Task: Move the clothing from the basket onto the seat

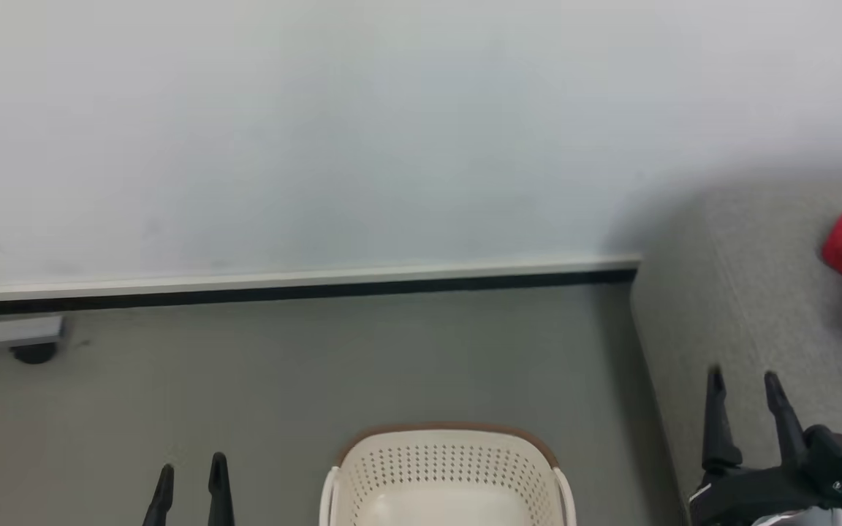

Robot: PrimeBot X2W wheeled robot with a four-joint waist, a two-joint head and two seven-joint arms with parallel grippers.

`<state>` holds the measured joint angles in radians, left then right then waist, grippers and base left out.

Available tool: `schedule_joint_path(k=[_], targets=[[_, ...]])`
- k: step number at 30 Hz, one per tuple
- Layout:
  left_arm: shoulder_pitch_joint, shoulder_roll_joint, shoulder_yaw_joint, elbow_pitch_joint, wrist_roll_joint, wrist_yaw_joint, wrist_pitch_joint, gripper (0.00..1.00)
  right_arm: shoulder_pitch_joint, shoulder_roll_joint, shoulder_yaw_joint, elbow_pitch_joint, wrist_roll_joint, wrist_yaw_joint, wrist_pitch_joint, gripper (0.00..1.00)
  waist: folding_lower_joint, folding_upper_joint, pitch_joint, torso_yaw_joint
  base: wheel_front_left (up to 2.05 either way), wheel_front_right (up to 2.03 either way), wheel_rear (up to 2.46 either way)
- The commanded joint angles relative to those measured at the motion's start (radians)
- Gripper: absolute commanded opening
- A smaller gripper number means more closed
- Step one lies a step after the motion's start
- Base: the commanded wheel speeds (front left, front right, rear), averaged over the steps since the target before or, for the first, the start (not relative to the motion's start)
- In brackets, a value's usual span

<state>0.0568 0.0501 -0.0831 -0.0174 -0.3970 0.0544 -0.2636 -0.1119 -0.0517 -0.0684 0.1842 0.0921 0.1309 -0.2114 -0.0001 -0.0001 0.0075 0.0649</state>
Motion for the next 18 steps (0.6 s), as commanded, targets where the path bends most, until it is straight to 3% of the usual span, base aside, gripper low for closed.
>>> schedule_joint_path(k=[1,10,18], targets=[[0.015,0.001,0.015,0.008,0.014,0.003,-0.002,1.00,0.031,0.002,0.017,-0.011,0.001,0.000,-0.002,1.00,0.0001,0.0001,-0.064,0.067,0.00,0.00,0.00],[0.008,0.001,0.047,0.037,0.137,-0.019,-0.002,1.00,0.102,0.002,0.063,-0.026,-0.050,0.000,-0.008,1.00,0.0001,0.0001,-0.083,0.067,0.00,0.00,0.00],[0.006,0.008,0.053,0.088,0.197,-0.084,-0.002,1.00,0.122,0.002,0.106,-0.010,-0.104,0.000,0.007,1.00,0.0001,0.0001,-0.086,0.055,0.00,0.00,0.00]])
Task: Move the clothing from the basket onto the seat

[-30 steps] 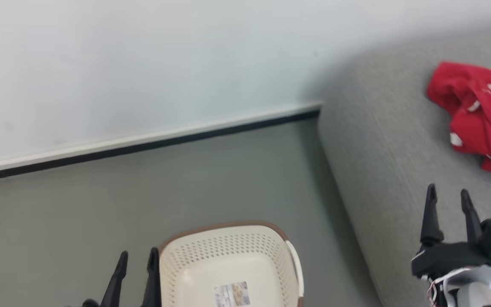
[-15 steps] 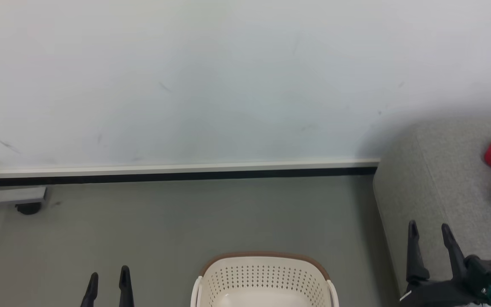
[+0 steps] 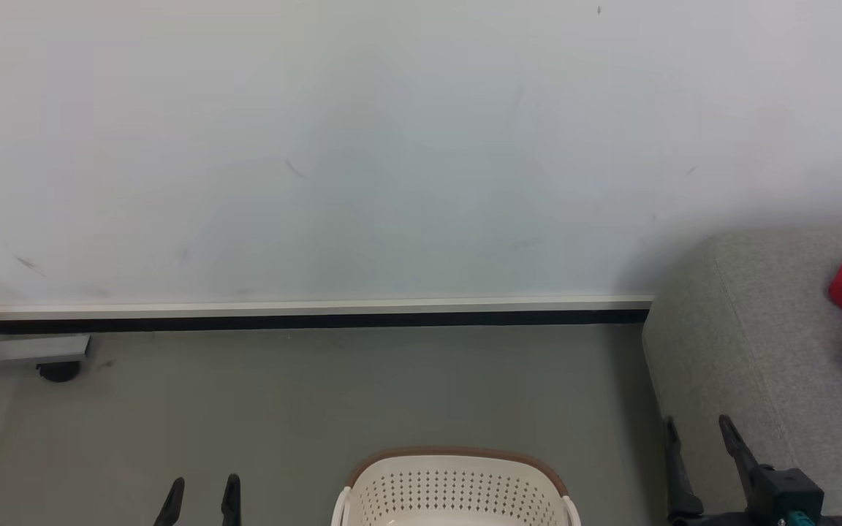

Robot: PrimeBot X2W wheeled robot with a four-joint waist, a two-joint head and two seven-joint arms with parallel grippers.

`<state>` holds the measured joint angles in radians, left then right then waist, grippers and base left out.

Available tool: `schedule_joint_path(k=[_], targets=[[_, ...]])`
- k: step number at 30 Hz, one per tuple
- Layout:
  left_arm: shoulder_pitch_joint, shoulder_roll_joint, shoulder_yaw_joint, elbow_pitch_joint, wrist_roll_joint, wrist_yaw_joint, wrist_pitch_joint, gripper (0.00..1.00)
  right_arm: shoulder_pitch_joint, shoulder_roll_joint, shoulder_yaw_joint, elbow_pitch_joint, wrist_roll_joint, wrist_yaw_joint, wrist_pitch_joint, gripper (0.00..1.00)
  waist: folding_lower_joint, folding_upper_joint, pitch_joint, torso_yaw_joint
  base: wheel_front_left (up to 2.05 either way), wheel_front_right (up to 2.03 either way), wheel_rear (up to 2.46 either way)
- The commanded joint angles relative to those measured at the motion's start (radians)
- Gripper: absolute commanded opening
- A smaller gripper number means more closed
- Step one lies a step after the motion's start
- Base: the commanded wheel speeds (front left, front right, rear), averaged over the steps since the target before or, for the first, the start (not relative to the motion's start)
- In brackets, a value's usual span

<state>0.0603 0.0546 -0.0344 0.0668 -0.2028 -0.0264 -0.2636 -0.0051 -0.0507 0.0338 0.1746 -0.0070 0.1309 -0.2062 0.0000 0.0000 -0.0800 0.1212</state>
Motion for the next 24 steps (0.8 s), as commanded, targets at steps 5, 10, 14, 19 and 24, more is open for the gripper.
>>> schedule_joint_path(k=[5,10,14,19,24], targets=[[-0.012,0.001,0.004,0.024,0.025,-0.039,-0.002,1.00,0.021,0.000,0.018,0.014,-0.041,0.000,0.003,1.00,0.0000,0.0000,0.007,-0.007,0.00,0.00,0.00],[-0.022,-0.001,0.009,0.038,0.037,-0.052,-0.002,1.00,0.032,0.001,0.015,0.020,-0.055,0.000,0.000,1.00,0.0000,0.0000,0.013,-0.014,0.00,0.00,0.00],[-0.022,-0.003,0.009,0.037,0.038,-0.055,-0.002,1.00,0.037,0.001,0.010,0.023,-0.059,0.000,-0.002,1.00,0.0000,0.0000,0.017,-0.017,0.00,0.00,0.00],[-0.028,-0.003,0.013,0.041,0.032,-0.056,-0.002,1.00,0.026,0.001,-0.002,0.048,-0.037,0.000,-0.015,1.00,0.0000,0.0000,0.022,-0.020,0.00,0.00,0.00],[-0.033,-0.004,0.011,0.045,0.029,-0.052,-0.002,1.00,0.003,0.001,0.001,0.074,-0.038,0.000,-0.030,1.00,0.0000,0.0000,0.024,-0.024,0.00,0.00,0.00]])
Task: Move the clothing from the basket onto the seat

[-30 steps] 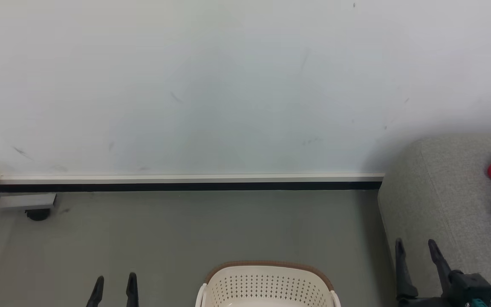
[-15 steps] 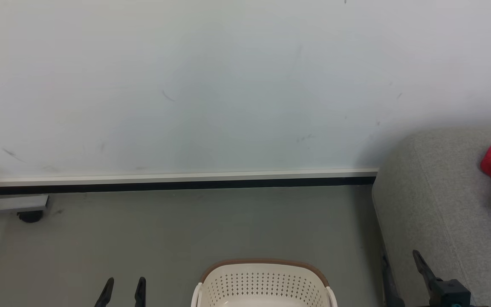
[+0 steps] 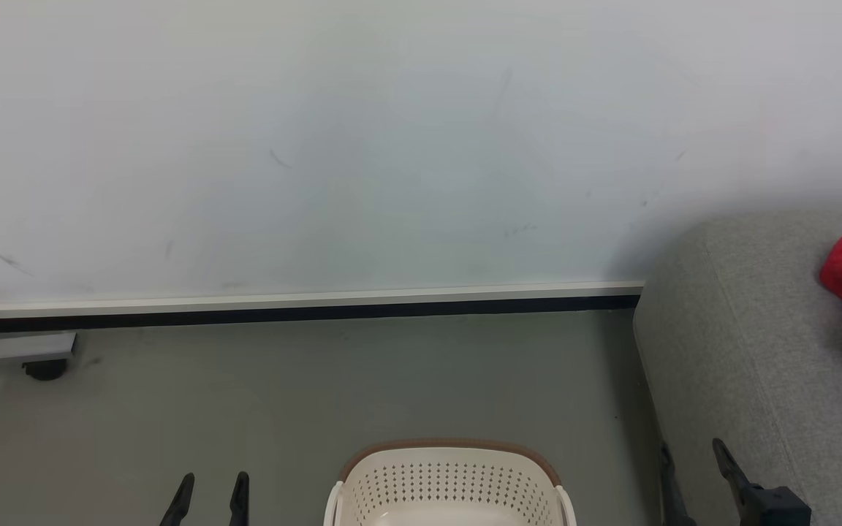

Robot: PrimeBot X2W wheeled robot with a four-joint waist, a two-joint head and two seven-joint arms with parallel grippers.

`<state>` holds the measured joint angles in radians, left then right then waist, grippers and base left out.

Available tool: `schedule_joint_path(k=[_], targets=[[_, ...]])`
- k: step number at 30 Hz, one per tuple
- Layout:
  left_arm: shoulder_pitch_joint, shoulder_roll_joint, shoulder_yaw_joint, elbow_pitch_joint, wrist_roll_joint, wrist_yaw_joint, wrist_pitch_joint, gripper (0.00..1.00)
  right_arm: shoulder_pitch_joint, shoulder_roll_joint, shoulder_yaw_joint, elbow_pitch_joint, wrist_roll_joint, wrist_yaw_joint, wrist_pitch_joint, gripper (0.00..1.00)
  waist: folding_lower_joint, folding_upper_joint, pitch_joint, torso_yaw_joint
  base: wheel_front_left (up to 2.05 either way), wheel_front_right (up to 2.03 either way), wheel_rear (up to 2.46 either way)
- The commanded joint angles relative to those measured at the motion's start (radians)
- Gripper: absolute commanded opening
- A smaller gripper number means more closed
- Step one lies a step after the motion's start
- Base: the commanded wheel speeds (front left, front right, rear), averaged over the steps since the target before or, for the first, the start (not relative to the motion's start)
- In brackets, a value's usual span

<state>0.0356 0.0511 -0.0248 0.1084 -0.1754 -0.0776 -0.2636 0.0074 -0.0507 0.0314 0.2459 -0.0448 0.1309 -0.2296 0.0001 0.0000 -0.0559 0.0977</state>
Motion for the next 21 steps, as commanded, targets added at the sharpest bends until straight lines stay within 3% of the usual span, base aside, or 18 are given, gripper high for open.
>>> schedule_joint_path(k=[1,21], targets=[[-0.008,0.000,0.000,0.004,0.000,0.001,-0.002,1.00,-0.014,0.001,0.004,0.008,-0.001,0.000,-0.010,1.00,-0.0001,0.0000,0.000,-0.002,0.00,0.00,0.00],[-0.007,-0.001,-0.003,-0.003,-0.014,0.014,-0.002,1.00,-0.039,0.001,0.010,0.056,0.009,0.000,-0.027,1.00,-0.0001,0.0000,0.010,-0.007,0.00,0.00,0.00]])
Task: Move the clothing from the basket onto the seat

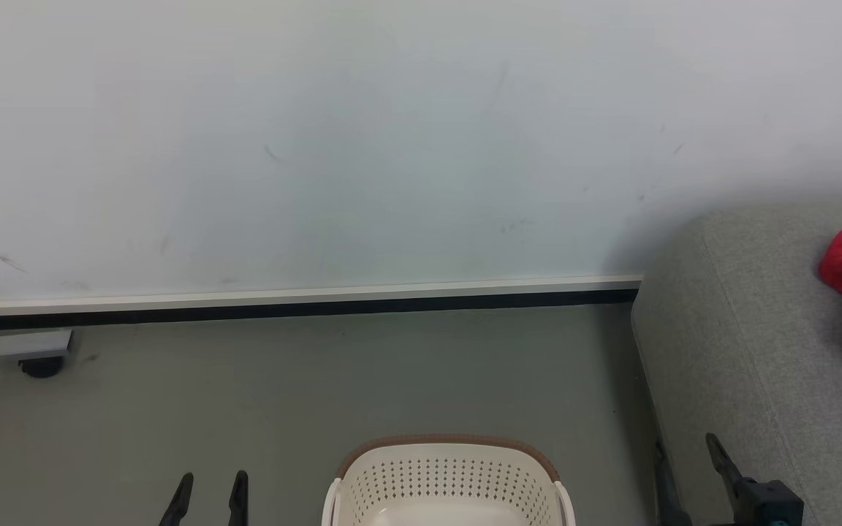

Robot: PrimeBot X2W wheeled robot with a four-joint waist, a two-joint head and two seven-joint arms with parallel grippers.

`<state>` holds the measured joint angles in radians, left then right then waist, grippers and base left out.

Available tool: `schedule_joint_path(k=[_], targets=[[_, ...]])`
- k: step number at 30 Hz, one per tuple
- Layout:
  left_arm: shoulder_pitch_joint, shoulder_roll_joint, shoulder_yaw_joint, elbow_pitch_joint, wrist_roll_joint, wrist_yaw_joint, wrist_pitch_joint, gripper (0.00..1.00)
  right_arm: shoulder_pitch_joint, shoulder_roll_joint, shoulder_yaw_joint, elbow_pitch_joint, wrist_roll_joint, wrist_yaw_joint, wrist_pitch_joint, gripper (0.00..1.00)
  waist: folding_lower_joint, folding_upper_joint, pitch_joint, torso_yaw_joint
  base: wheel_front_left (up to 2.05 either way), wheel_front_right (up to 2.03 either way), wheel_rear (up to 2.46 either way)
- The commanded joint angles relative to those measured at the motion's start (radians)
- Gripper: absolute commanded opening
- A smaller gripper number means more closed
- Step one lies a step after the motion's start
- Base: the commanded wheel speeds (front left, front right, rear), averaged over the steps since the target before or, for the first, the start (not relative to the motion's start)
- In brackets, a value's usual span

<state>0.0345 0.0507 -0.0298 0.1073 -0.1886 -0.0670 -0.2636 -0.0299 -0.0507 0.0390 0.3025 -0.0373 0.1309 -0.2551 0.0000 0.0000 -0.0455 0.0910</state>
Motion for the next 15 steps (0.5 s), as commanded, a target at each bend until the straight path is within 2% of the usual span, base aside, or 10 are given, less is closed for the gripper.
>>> schedule_joint_path(k=[1,3,4,8,15], targets=[[-0.005,0.000,0.001,-0.003,-0.002,0.005,-0.002,1.00,-0.002,0.001,0.002,0.000,0.001,0.000,-0.002,1.00,0.0000,0.0000,0.000,0.000,0.00,0.00,0.00],[-0.004,0.000,0.001,-0.004,-0.004,0.005,-0.002,1.00,-0.002,0.001,0.003,0.002,0.002,0.000,-0.003,1.00,0.0000,0.0000,0.001,0.000,0.00,0.00,0.00],[0.000,0.000,-0.001,0.001,-0.004,0.002,0.000,0.00,0.000,0.000,-0.001,0.004,0.002,0.000,0.000,0.00,0.0000,0.0000,0.001,0.000,0.00,0.00,0.00],[0.015,-0.001,-0.007,0.035,-0.008,0.002,0.006,0.00,0.018,0.000,-0.004,0.039,0.006,0.000,0.003,0.00,0.0000,0.0000,0.001,0.000,0.00,0.00,0.00],[-0.005,-0.001,-0.004,0.049,-0.147,-0.004,0.039,0.00,0.011,0.000,-0.040,0.028,0.164,0.000,0.051,0.00,0.0000,0.0000,0.003,-0.005,0.00,0.00,0.00]])
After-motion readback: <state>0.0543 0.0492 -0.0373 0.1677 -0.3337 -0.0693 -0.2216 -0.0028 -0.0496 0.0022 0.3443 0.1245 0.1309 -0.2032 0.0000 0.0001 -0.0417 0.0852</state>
